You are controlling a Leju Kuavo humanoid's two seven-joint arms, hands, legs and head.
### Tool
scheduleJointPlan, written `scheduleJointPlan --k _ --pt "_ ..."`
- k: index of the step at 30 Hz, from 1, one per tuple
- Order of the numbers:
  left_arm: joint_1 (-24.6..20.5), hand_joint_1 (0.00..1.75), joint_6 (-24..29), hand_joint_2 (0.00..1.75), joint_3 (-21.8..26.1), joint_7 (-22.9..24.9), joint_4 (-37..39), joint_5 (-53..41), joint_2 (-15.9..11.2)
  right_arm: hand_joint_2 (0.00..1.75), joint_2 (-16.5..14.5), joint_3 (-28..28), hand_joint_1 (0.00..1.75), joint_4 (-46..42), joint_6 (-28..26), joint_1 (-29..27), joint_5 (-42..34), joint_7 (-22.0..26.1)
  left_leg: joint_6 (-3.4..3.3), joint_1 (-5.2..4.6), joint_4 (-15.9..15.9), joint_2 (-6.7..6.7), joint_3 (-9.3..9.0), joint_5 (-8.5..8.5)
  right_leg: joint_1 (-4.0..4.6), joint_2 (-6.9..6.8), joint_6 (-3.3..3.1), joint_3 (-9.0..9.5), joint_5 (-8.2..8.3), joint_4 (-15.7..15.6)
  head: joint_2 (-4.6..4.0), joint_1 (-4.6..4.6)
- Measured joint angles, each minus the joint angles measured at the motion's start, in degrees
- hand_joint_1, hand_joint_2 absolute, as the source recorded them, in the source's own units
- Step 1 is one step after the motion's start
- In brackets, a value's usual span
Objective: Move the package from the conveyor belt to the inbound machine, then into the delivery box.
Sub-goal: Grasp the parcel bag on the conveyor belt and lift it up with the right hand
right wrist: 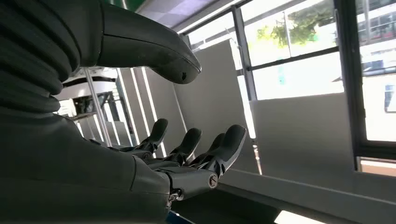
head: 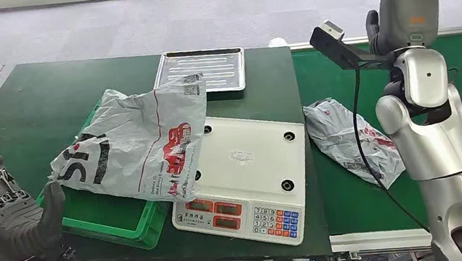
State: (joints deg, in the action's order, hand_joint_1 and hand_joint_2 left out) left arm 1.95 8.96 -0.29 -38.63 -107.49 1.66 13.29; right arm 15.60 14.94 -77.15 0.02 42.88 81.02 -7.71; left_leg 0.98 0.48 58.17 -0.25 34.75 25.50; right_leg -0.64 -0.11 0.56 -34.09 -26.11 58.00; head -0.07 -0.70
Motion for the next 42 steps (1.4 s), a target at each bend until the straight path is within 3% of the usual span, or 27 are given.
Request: scheduleJointPlan --k 2,8,9,12,13,18,22,26,33,42 --pt "-0.5 0.00 -0.4 1.75 -0.2 0.1 0.4 0.0 0.0 1.75 -1.0 1.0 1.75 1.0 1.1 0.8 0.0 1.3 0.01 0.00 0.0 0.08 -0.02 0.00 0.02 0.07 -0.01 0.00 0.01 0.0 0.00 0.00" --pt "-3.2 0.00 -1.1 1.75 -1.3 0.2 2.3 0.2 0.1 1.75 -8.7 10.0 1.75 11.8 1.5 4.9 -2.1 4.0 0.14 0.09 0.0 0.23 -0.16 -0.10 0.14 0.22 -0.10 -0.02 0.05 0.0 0.00 -0.01" --pt "-3.3 0.00 -1.1 1.75 -1.3 0.2 2.5 0.2 0.1 1.75 -9.5 11.1 1.46 13.2 1.2 5.3 -2.4 4.0 0.16 0.10 0.0 0.14 -0.13 -0.11 0.15 0.13 -0.10 -0.02 0.04 0.0 0.00 -0.01" --pt "-3.3 0.00 -1.1 1.75 -1.3 0.2 2.9 0.4 0.2 1.75 -10.8 12.8 0.15 15.8 1.0 6.2 -3.1 3.9 0.16 0.11 0.0 -0.02 -0.03 -0.13 0.15 -0.03 -0.11 -0.03 0.03 0.0 0.00 0.00" --pt "-3.3 0.00 -1.1 1.75 -1.3 0.2 3.0 0.5 0.2 1.75 -11.1 13.3 0.00 16.4 1.2 6.5 -3.3 4.0 0.15 0.10 0.0 -0.02 0.00 -0.12 0.13 -0.02 -0.11 -0.03 0.03 0.0 0.00 0.00" --pt "-3.0 0.00 -0.8 1.75 -1.3 0.1 3.1 0.9 0.1 1.75 -12.0 16.0 0.00 22.8 4.7 9.3 -1.5 1.7 0.08 0.06 0.0 -0.02 0.01 -0.07 0.02 0.01 -0.09 -0.06 0.02 0.0 0.00 0.00" --pt "-1.6 0.00 -0.3 1.75 -1.1 -0.7 2.6 1.6 0.0 0.00 -11.3 17.2 0.00 32.3 2.9 11.8 1.1 -0.5 0.03 0.06 0.0 -0.17 0.02 -0.10 0.02 -0.23 -0.07 0.00 0.01 0.0 0.00 0.00" --pt "0.0 0.00 0.1 1.75 -0.8 -1.3 1.9 1.8 -0.1 1.75 -8.9 17.3 0.00 40.5 0.9 12.8 2.2 -3.0 0.01 0.05 0.1 -0.27 0.06 -0.10 0.00 -0.32 -0.06 0.03 0.01 0.0 0.00 0.00" --pt "2.7 0.00 0.6 1.75 0.0 -1.5 -0.5 1.2 0.0 1.75 -5.7 16.9 0.00 48.4 1.0 13.4 4.3 -11.8 -0.04 -0.04 0.1 -0.16 0.06 -0.06 0.00 -0.23 -0.04 -0.05 0.02 0.0 0.00 0.00" --pt "3.9 0.00 0.8 1.75 0.3 -1.6 -1.7 0.8 0.4 1.75 -4.9 16.5 0.00 51.4 1.9 14.2 4.8 -12.8 -0.03 -0.02 0.1 -0.09 0.04 -0.07 0.02 -0.09 -0.04 -0.06 0.02 0.0 0.00 0.00"
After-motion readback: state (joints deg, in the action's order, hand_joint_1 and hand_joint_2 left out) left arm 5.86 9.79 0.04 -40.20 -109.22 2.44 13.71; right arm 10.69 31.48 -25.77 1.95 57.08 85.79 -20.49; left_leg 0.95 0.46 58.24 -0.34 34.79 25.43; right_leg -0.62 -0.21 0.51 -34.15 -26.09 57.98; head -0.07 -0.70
